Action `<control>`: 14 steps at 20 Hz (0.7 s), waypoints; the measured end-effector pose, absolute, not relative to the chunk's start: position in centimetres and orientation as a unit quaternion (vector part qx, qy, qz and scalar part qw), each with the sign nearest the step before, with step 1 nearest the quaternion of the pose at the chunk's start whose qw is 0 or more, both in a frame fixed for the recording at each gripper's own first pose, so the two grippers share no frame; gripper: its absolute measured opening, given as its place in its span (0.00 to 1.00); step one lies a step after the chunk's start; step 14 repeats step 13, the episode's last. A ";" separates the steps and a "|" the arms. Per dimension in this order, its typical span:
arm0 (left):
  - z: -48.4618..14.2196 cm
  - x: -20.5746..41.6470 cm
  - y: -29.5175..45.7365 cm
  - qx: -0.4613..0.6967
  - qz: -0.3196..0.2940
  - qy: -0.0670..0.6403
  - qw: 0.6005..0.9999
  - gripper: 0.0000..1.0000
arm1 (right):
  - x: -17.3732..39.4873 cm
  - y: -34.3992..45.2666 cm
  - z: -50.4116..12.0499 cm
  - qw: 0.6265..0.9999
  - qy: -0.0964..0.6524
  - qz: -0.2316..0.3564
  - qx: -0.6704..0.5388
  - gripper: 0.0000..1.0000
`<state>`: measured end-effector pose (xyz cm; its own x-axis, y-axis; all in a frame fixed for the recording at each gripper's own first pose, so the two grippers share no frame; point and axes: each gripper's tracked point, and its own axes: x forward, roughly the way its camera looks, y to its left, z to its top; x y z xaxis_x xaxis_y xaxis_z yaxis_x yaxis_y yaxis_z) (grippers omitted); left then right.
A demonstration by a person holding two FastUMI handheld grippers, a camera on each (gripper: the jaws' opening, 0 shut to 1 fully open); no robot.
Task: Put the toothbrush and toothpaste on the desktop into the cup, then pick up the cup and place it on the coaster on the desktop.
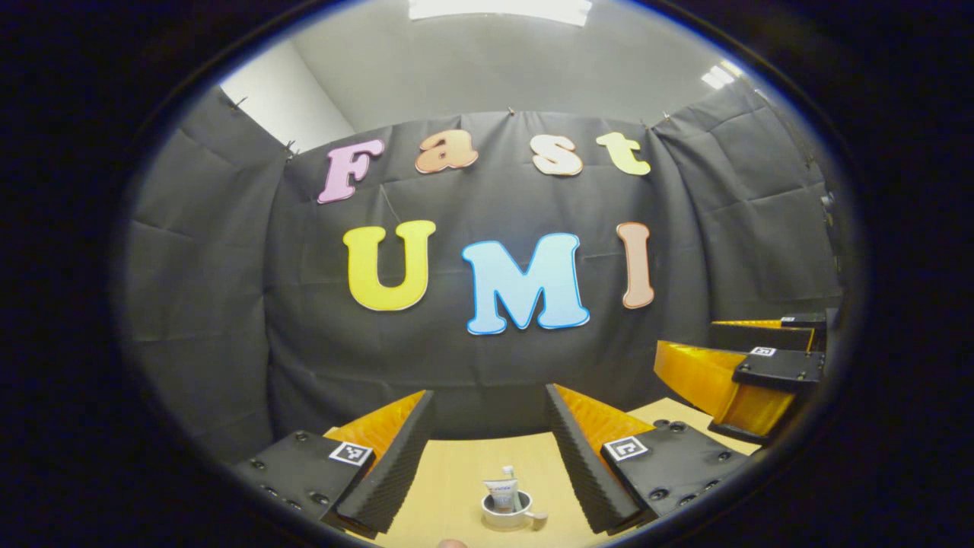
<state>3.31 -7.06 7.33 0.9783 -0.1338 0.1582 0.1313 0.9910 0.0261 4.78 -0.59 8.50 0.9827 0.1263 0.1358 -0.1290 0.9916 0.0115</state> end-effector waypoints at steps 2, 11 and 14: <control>7.4 3.4 -7.3 0.007 -0.069 -0.081 0.994 0.94 | 4.7 -0.6 8.5 0.996 -0.069 0.061 0.009 0.95; 7.3 2.9 -7.3 0.001 -0.078 -0.079 0.994 0.94 | 4.5 -0.3 8.3 0.996 -0.069 0.055 0.012 0.95; 7.1 2.8 -7.2 0.001 -0.080 -0.077 0.994 0.94 | 4.4 0.0 8.1 0.996 -0.067 0.057 0.013 0.95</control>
